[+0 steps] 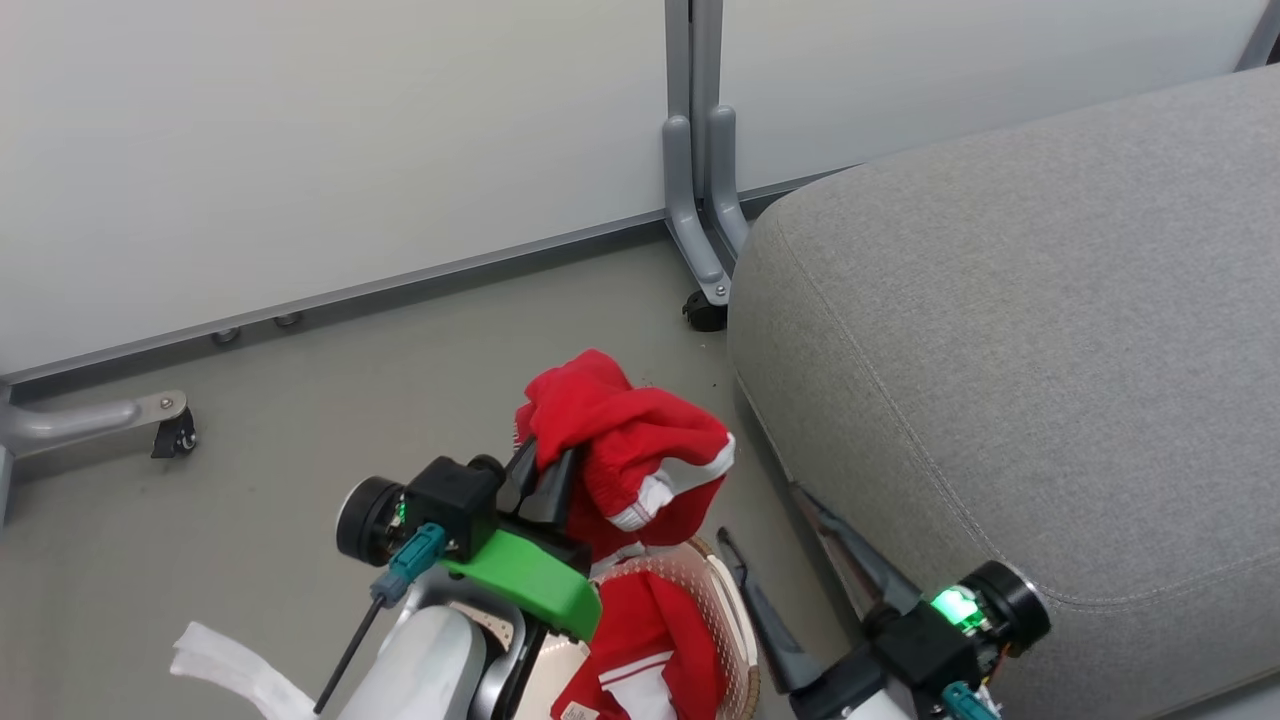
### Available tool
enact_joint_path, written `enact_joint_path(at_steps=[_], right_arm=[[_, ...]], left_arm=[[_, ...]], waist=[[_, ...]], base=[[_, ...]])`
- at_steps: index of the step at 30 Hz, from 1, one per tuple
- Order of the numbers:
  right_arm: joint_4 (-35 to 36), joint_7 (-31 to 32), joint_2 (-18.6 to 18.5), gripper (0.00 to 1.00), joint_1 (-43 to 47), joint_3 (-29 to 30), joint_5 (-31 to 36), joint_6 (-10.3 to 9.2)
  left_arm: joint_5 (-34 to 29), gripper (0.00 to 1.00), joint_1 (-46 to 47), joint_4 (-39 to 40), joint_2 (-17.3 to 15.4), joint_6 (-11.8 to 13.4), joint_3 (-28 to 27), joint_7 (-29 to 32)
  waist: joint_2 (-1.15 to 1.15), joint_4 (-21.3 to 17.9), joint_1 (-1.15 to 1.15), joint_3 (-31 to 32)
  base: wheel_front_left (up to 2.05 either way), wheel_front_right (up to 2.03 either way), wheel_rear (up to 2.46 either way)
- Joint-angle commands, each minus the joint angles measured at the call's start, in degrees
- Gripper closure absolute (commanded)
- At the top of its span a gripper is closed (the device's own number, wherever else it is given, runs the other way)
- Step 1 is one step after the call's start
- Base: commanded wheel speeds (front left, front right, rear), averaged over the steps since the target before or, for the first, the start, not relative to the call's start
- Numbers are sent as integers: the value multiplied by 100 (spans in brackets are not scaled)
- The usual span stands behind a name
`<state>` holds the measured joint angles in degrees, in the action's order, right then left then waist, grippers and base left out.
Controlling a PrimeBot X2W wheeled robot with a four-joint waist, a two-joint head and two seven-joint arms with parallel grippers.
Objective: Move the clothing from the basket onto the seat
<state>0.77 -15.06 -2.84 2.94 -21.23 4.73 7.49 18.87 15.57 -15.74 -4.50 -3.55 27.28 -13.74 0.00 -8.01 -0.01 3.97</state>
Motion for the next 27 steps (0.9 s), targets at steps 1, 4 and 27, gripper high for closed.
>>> enact_joint_path(at_steps=[1,4,27], right_arm=[[-83,-18,-13,0,-129,-139,62,-1],[-213,-19,-10,0,-267,-351,143,-1],[-771,-19,-9,100,-710,-166,296,-1]], left_arm=[[24,100,149,-9,22,-38,72,51],[53,100,282,1,76,-54,232,143],[243,100,539,552,103,-134,1379,642]], waist=[[0,-2,1,-10],[0,-10,1,-37],[0,54,1,-194]], base=[[0,0,0],[0,0,0],[0,0,0]])
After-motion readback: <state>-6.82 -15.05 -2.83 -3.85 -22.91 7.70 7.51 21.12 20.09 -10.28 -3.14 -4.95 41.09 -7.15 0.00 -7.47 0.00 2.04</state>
